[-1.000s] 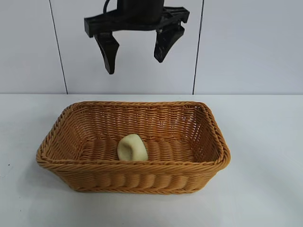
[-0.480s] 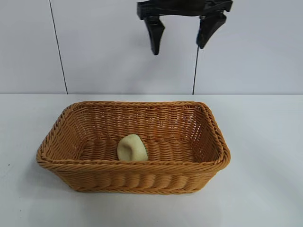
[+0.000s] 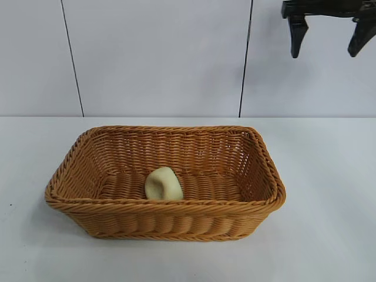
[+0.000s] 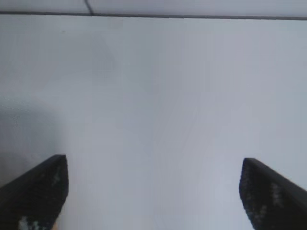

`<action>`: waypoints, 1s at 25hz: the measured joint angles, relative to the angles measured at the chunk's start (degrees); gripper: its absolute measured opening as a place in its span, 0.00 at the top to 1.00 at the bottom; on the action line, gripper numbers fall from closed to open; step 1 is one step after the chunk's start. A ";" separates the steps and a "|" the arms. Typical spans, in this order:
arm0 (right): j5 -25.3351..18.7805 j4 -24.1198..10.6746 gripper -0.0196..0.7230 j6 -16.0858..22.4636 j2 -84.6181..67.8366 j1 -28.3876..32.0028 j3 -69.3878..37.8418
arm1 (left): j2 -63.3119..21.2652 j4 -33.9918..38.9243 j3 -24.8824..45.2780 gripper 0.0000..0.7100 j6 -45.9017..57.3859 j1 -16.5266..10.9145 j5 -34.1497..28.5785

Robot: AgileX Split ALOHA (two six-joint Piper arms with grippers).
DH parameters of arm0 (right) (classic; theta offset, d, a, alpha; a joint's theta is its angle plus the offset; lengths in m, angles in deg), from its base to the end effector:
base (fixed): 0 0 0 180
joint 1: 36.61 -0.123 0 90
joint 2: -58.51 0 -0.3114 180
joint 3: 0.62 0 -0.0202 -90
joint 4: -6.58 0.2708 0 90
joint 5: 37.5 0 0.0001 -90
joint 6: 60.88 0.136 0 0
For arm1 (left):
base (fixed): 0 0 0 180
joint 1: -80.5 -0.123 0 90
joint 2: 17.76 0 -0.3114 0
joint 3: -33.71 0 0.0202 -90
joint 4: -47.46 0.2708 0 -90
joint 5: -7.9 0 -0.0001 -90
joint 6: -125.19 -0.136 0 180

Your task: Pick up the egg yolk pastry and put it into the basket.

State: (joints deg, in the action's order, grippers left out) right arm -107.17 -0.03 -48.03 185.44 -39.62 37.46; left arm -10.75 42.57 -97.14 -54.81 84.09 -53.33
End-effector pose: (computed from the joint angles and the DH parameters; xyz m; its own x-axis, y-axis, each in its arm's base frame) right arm 0.5072 0.0120 0.2718 -0.9151 0.1341 -0.3803 0.1576 0.9870 -0.0313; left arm 0.0244 -0.0117 0.2663 -0.4627 -0.0121 -0.8864 0.1098 0.9914 -0.0708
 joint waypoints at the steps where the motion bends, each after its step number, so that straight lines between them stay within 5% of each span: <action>1: 0.00 0.09 0.04 -0.34 -0.71 -0.11 -1.36 | 0.00 0.00 0.00 0.09 0.00 0.00 0.00; 25: 1.59 1.10 0.04 -2.94 -56.65 -0.11 -68.43 | -0.11 0.00 0.00 0.09 0.00 0.00 0.00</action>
State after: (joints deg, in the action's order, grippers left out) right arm -105.58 1.07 -50.97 128.79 -39.73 -30.96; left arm -10.86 42.57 -97.14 -54.81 84.09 -53.33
